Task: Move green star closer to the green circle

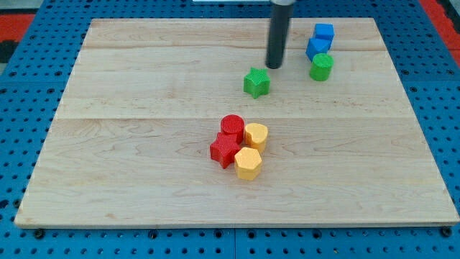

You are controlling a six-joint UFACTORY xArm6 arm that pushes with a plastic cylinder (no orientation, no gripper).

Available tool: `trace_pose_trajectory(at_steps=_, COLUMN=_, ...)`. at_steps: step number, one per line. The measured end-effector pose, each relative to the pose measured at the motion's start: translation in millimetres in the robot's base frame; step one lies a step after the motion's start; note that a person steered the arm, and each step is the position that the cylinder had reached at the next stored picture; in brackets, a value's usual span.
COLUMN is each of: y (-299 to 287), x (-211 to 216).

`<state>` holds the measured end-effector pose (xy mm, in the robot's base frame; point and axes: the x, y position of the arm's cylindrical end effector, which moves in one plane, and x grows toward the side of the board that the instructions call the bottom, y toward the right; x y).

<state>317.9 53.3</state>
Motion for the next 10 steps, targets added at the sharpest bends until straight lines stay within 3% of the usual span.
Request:
trace_pose_trajectory(at_steps=2, y=-56.8, x=12.0)
trace_pose_trajectory(at_steps=4, y=-70.5, x=26.2)
trace_pose_trajectory(at_steps=6, y=-69.2, x=40.4)
trace_pose_trajectory(at_steps=8, y=-14.5, x=55.2)
trace_pose_trajectory(at_steps=10, y=-1.5, x=55.2)
